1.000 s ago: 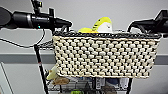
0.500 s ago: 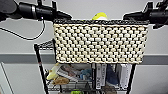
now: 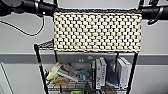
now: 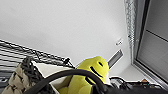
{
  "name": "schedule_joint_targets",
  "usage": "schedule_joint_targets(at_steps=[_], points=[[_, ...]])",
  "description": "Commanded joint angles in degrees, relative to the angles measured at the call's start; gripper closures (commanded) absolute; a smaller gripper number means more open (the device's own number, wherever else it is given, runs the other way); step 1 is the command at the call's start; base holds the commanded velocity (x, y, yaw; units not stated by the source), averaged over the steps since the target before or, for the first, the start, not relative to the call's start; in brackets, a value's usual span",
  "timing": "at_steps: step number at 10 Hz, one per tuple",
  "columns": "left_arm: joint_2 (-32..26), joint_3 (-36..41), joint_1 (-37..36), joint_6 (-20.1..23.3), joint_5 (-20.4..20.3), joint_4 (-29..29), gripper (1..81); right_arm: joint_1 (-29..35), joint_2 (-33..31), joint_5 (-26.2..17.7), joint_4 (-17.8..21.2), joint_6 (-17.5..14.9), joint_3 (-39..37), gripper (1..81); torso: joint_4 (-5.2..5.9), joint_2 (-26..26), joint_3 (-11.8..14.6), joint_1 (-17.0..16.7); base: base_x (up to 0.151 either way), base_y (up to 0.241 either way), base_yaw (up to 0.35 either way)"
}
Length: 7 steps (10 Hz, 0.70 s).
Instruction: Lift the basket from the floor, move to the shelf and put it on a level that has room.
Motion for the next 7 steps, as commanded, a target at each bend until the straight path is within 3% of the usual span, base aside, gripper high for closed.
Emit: schedule_joint_targets(at_steps=[1, 5, 7], points=[[6.0, -9.59, -9.6, 2.31, 1.3, 0.73, 81.1, 8.81, 6.81, 0.25, -2.6, -1.39, -9.38, 81.1, 0.0, 0.0, 0.0, 0.0, 0.0, 0.0, 0.0], [9.41, -12.91, -14.79, 2.4, 1.99, 0.11, 81.1, 13.73, 9.53, -1.77, -2.42, -1.3, -12.63, 81.1, 0.0, 0.0, -0.02, 0.02, 0.0, 0.0, 0.0], [10.48, -15.29, -15.14, 2.48, 2.97, 0.73, 81.1, 13.29, 10.68, -1.95, -2.68, -1.39, -13.77, 81.1, 0.0, 0.02, -0.05, 0.05, 0.0, 0.0, 0.0]])
